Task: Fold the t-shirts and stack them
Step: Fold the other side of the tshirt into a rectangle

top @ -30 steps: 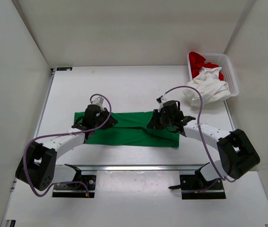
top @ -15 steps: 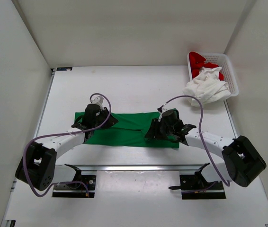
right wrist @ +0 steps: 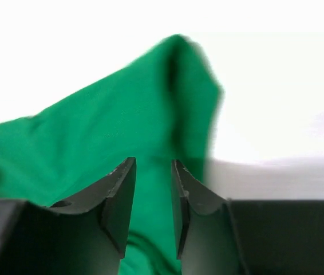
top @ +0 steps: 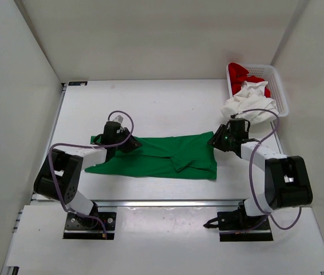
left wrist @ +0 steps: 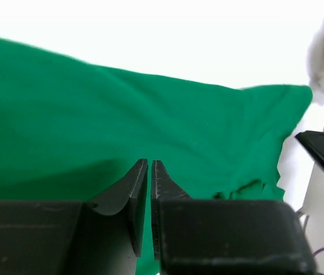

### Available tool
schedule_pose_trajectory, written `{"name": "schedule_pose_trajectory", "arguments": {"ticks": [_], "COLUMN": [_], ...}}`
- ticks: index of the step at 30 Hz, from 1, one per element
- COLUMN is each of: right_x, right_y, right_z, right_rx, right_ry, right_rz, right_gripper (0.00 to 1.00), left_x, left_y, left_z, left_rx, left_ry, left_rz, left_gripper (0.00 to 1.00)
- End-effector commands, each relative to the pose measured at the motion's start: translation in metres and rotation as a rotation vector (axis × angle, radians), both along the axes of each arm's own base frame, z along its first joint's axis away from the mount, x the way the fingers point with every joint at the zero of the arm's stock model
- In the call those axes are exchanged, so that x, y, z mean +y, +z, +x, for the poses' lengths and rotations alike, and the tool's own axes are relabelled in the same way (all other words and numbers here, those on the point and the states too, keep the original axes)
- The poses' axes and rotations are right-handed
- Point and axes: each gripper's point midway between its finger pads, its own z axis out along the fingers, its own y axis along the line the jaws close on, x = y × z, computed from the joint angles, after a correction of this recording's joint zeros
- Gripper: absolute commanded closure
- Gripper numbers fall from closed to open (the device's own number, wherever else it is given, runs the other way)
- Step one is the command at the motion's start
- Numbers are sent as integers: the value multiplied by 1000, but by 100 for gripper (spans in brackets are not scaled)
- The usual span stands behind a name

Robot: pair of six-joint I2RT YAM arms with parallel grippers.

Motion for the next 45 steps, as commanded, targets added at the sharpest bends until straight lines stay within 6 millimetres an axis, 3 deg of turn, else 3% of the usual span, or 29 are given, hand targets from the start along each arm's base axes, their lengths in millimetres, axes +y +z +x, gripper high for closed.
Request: {"name": "schedule_pose_trajectory", "arguments": {"ticks": [1,2,3,5,10,13,15,16,21,23,25,26,27,28,29,31,33,36,39,44,45], "right_x": [-9,-14,-11,-9,-6,-10,-13,-16,-29,-33,-28,-27,-29,-30,-34,-26,-8,20,39,44,47], "right_y": [19,12,11,1,4,-7,-6,-8,1,-2,4,11,18,37,31,50,43,31,21,1,5], "right_z": [27,26,26,29,46,54,58,60,92,101,99,93,84,81,70,49,22,-7,-23,-17,-14], "right_rx": [-54,-17,-8,39,24,71,62,62,-1,3,9,2,-7,-59,-59,-109,-99,-34,-1,71,69], "right_ry": [-20,-43,-21,7,7,-8,-8,-18,-37,-40,-19,-8,-13,-21,-41,-40,12,115,195,261,282], "right_rz": [21,7,15,15,25,43,58,56,58,53,77,78,68,63,45,27,13,-37,-93,-171,-185], "right_gripper": [70,69,69,70,72,81,97,100,100,93,73,68,67,65,64,63,69,98,99,100,99], "left_x": [0,5,10,16,30,35,40,47,64,67,68,69,64,60,52,39,20,-8,-14,-24,-27], "left_y": [5,-3,2,-13,-30,-30,-28,-29,-24,-21,-9,-2,4,15,24,42,54,53,39,23,26], "left_z": [-4,-9,-5,-17,-22,-18,-14,-9,7,13,18,20,20,21,18,16,7,-16,-33,-63,-65], "left_rx": [-3,18,2,48,88,88,79,76,63,56,32,13,-6,-45,-72,-151,-203,-198,-153,-117,-125], "left_ry": [-1,10,25,47,92,119,132,159,241,253,255,260,245,230,213,159,98,-4,-33,-105,-121], "left_rz": [-63,-70,-89,-104,-115,-126,-124,-119,-131,-135,-161,-162,-152,-118,-90,-3,41,9,-31,-42,-48], "left_gripper": [81,82,81,81,82,81,81,81,81,82,82,82,81,81,81,81,80,80,81,81,81]}}
